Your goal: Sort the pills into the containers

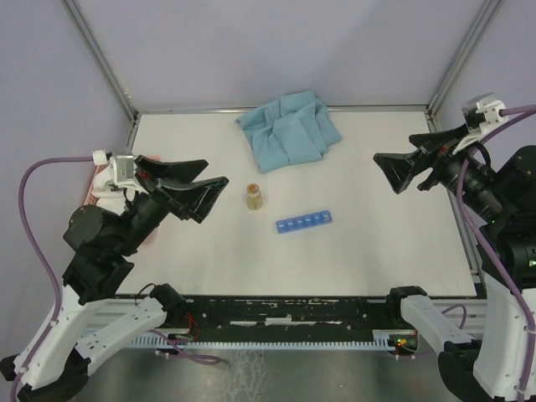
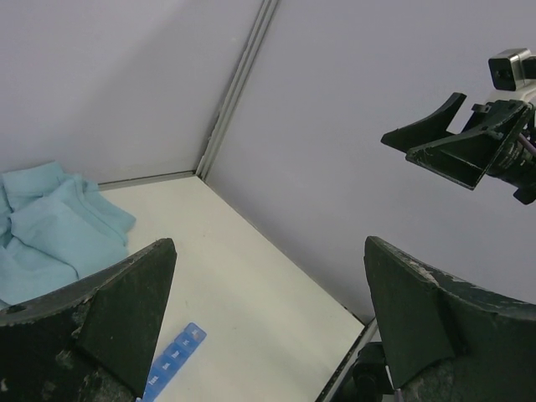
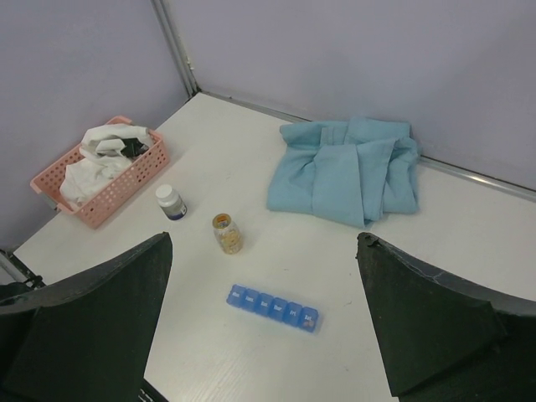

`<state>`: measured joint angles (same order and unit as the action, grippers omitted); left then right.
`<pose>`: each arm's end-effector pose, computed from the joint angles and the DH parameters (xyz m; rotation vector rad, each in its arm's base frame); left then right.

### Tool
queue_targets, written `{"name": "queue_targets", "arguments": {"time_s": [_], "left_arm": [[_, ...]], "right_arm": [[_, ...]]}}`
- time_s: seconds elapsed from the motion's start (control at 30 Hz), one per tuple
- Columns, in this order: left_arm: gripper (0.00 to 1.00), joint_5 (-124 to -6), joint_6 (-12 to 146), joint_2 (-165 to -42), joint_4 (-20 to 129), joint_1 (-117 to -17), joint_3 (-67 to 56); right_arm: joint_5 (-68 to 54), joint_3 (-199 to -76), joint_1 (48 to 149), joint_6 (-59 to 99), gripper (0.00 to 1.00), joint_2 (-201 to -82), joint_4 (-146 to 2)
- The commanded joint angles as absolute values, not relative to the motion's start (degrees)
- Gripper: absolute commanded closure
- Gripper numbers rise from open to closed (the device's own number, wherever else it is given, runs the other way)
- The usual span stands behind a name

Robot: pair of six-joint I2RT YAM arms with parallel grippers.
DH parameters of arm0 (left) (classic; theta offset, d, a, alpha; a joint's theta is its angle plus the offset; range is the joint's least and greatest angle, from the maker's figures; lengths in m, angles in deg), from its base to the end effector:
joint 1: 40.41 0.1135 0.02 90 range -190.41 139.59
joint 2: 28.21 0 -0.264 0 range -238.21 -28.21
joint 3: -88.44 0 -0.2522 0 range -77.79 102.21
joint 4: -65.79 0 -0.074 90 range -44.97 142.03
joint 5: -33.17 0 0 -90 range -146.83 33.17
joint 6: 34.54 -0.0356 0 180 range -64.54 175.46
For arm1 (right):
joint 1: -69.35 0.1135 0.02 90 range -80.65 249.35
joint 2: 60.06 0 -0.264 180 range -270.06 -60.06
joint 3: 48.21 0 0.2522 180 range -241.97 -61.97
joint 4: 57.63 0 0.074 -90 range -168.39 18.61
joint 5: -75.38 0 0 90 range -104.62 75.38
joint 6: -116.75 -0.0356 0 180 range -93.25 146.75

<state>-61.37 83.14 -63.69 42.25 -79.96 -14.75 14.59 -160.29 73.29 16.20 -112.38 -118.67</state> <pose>0.0743 -0.0650 0.4667 0.2098 1.3180 -1.0556 0.0893 0.0236 0.5380 -0.3094 1.5932 0.6005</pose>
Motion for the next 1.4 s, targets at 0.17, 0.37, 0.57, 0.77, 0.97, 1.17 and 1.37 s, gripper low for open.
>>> {"name": "queue_targets", "arguments": {"time_s": [0.17, 0.37, 0.57, 0.77, 0.97, 1.17, 1.37], "left_arm": [[0.01, -61.5, 82.8, -61.8, 43.6, -79.8, -15.3], [0.01, -60.8, 82.0, -60.8, 43.7, -79.8, -16.5], [0.01, -59.9, 81.3, -60.3, 44.0, -79.8, -17.6], [0.01, -60.0, 81.0, -60.1, 44.1, -79.8, -18.0], [0.01, -59.9, 80.7, -59.9, 44.1, -79.8, -18.5], [0.01, -60.0, 80.4, -59.8, 44.0, -79.8, -18.7], [0.01, -59.9, 80.3, -59.6, 44.3, -79.8, -19.0]], "right_arm": [[13.0, -160.6, 73.1, 14.9, 0.0, -111.4, -116.8], [12.7, -159.6, 73.1, 14.6, 0.0, -111.1, -116.4], [12.6, -158.9, 73.1, 14.0, 0.0, -111.0, -115.9], [12.2, -158.6, 73.1, 13.9, 0.0, -110.9, -115.9], [11.9, -158.1, 73.1, 13.8, 0.0, -110.9, -115.8], [11.7, -158.1, 73.1, 13.7, 0.0, -110.8, -115.8], [11.5, -157.8, 73.1, 13.8, 0.0, -110.8, -115.8]]}}
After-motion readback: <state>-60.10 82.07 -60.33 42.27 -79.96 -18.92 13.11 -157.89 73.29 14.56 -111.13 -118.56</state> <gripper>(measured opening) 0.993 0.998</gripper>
